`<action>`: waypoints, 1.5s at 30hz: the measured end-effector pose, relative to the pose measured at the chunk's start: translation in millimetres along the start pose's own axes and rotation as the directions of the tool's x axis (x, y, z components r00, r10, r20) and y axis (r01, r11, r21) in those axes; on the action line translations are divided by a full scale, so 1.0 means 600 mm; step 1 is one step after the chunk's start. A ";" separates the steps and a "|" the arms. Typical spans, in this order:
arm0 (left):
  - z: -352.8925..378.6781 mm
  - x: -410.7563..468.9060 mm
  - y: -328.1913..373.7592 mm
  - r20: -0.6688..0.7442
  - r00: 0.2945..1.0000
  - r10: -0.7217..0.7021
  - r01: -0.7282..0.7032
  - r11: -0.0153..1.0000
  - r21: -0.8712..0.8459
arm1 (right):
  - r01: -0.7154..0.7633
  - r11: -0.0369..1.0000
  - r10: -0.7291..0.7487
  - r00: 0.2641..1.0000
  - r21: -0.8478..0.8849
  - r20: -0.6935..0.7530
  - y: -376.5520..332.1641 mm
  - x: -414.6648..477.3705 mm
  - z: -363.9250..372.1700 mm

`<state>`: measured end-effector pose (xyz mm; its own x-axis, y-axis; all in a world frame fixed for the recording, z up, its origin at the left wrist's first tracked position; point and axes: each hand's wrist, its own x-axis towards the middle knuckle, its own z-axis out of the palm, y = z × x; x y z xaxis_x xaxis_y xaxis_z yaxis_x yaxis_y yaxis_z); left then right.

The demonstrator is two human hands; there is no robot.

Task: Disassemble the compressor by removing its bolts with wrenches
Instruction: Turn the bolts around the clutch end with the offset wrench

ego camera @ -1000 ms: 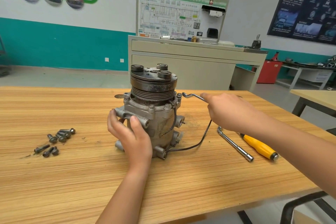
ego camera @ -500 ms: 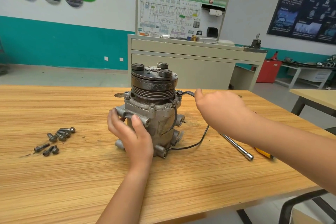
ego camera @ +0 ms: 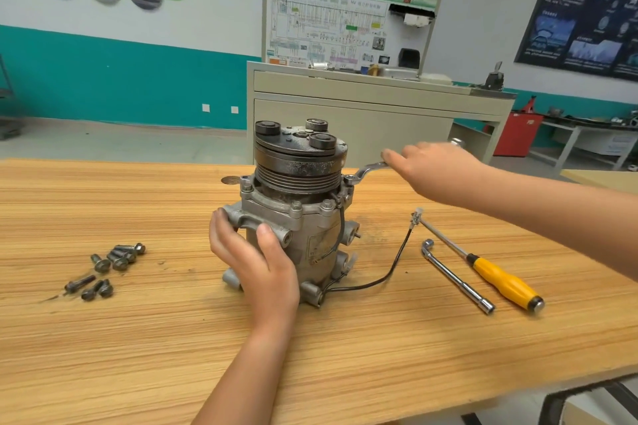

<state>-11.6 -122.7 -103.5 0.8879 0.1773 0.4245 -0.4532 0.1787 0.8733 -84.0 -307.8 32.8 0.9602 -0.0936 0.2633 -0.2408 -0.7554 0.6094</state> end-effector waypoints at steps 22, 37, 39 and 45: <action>-0.002 0.017 -0.013 -0.024 0.999 0.047 -0.046 0.999 0.015 | -0.220 0.947 0.211 0.976 0.236 0.060 -0.068 -0.082 -0.039; -0.003 0.016 -0.011 -0.001 0.999 0.046 -0.046 0.999 0.000 | 0.056 0.975 -0.001 0.968 -0.214 0.251 -0.069 -0.047 -0.110; -0.003 0.016 -0.011 -0.002 0.999 0.039 -0.039 0.999 -0.004 | 0.086 0.979 -0.039 0.968 -0.184 0.246 -0.057 -0.037 -0.111; -0.003 0.016 -0.010 -0.003 0.999 0.034 -0.034 0.999 -0.010 | 0.153 0.971 -0.117 0.974 -0.186 0.192 -0.011 -0.025 -0.068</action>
<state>-0.7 -120.2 -105.2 0.8716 0.1865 0.4534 -0.4842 0.1826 0.8557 -102.6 -274.9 55.0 0.9910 -0.1273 0.0417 -0.1130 -0.6273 0.7706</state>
